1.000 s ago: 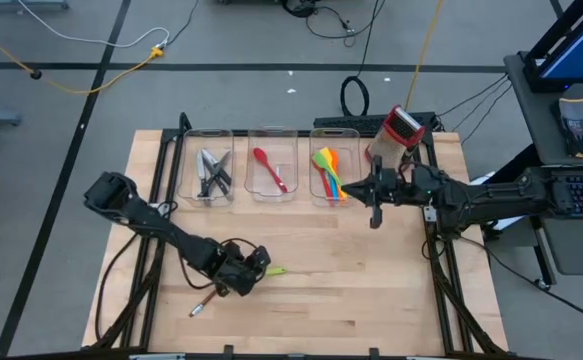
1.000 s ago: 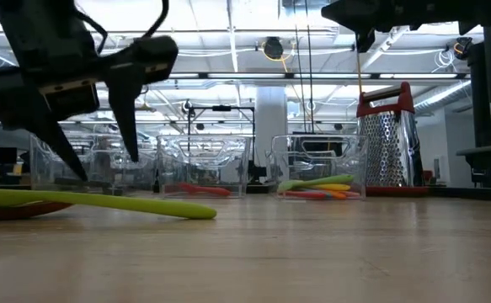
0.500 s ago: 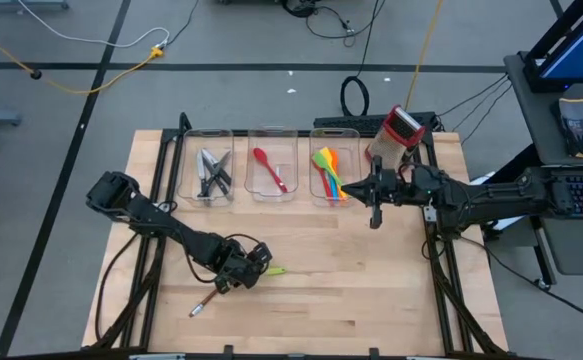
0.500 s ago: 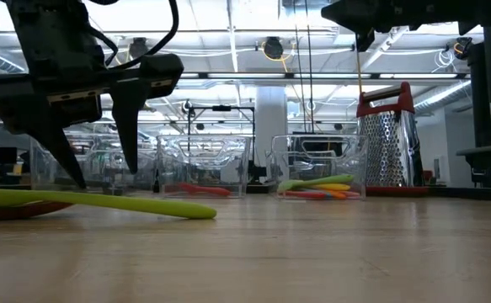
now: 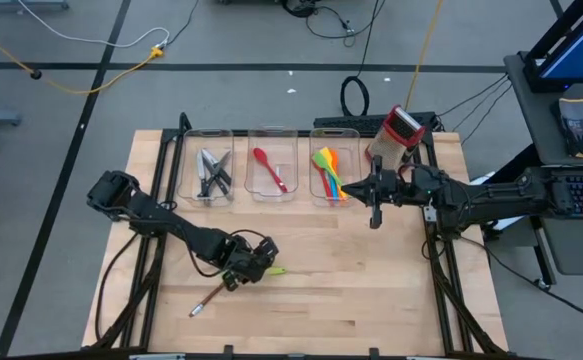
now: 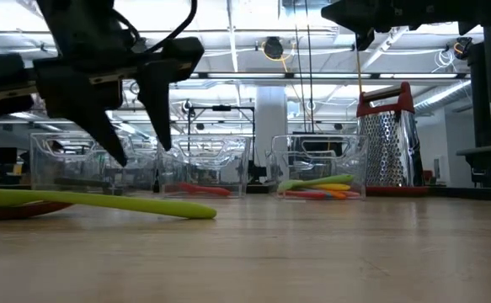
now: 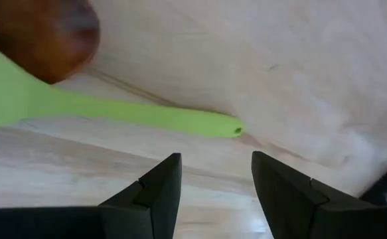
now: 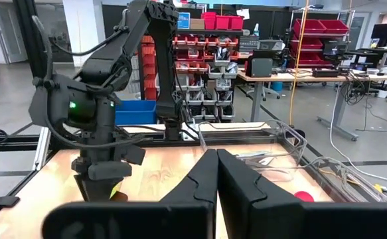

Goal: Pick & Place Kitchen Items
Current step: Put the green serving spoon into the middle transparent bin

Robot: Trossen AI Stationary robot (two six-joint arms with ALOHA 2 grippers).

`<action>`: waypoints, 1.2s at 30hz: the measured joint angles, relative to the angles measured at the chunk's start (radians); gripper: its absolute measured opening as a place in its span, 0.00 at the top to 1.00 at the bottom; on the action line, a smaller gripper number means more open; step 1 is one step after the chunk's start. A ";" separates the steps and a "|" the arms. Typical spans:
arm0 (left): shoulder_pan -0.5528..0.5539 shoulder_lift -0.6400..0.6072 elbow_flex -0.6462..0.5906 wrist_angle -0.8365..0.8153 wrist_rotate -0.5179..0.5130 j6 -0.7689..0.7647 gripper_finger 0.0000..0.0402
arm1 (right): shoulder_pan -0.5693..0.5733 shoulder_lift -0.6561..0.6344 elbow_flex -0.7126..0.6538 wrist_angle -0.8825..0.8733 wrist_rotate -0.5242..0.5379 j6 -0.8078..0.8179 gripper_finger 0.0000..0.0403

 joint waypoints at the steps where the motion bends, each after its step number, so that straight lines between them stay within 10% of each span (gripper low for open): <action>1: 0.000 0.000 0.008 -0.018 0.000 -0.001 0.53 | 0.000 0.000 0.000 0.000 0.000 -0.001 1.00; 36: -0.112 -0.013 0.021 -0.162 0.045 0.108 0.53 | 0.000 0.000 0.000 -0.007 0.000 -0.041 1.00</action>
